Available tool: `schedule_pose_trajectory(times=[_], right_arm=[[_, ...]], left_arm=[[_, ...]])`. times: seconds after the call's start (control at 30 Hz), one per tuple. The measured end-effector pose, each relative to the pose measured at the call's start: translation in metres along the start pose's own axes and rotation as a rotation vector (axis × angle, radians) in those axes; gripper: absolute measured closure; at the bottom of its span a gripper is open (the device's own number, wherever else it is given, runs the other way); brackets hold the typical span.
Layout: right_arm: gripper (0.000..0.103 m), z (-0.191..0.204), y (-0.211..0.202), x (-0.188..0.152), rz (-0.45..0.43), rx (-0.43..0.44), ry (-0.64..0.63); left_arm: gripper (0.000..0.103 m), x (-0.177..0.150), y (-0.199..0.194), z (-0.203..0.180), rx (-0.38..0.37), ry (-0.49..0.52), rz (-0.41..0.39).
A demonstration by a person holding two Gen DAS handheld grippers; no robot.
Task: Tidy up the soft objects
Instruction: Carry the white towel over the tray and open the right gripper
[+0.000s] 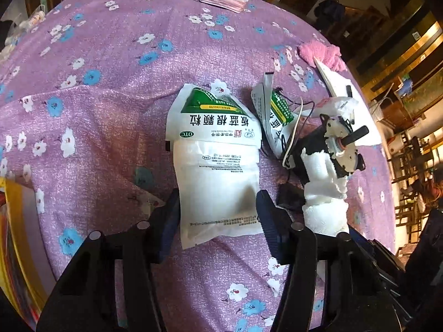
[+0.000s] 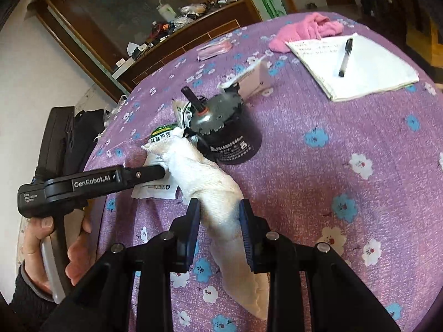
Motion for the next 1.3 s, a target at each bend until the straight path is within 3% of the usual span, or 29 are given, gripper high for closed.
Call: schedule_pose_trajectory(times=[0.03,0.1,0.17,0.27,0.43,0.63,0.87,1.07,1.3], right_arm=[[0.075,0.0,0.0,0.0,0.002,0.0,0.001],[0.075,0.0,0.002,0.002,0.002,-0.003,-0.004],[0.075,0.001,0.002,0.002,0.002,-0.001,-0.005],[0.075,0.002,0.002,0.002,-0.002,0.005,-0.006],[0.075,0.007,-0.001,0.001,-0.021,0.019,-0.036],[0.075,0.02,-0.001,-0.001,-0.036,0.025,-0.102],[0.075,0.043,0.002,-0.01,-0.016,0.004,-0.176],[0.075,0.116,0.001,-0.028,0.025,0.153,-0.166],[0.076,0.212,0.036,-0.036,0.111,0.281,-0.205]], left_arm=[[0.067,-0.001,-0.001,0.001,0.029,0.002,-0.008],[0.079,-0.002,-0.004,0.005,0.043,-0.025,-0.024],[0.091,-0.001,-0.013,0.005,0.011,-0.041,-0.051],[0.098,-0.005,-0.035,0.006,-0.076,-0.066,-0.083],[0.1,-0.027,-0.077,0.015,-0.16,-0.087,-0.144],[0.1,-0.076,-0.13,0.057,-0.273,-0.19,-0.19],[0.1,-0.144,-0.194,0.139,-0.245,-0.29,-0.324],[0.1,-0.164,-0.218,0.198,-0.221,-0.374,-0.372],[0.1,-0.147,-0.212,0.247,-0.23,-0.43,-0.392]])
Point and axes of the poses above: each gripper's, at about its wrist camera, not at the fingertips, and y roughly the way its jaws point, z to its left, x to its top, the point moved 6 cm from there along y, roughly the way its jaws point, and after that the axes turned 15 degrees about x, right-handed, at the moved point
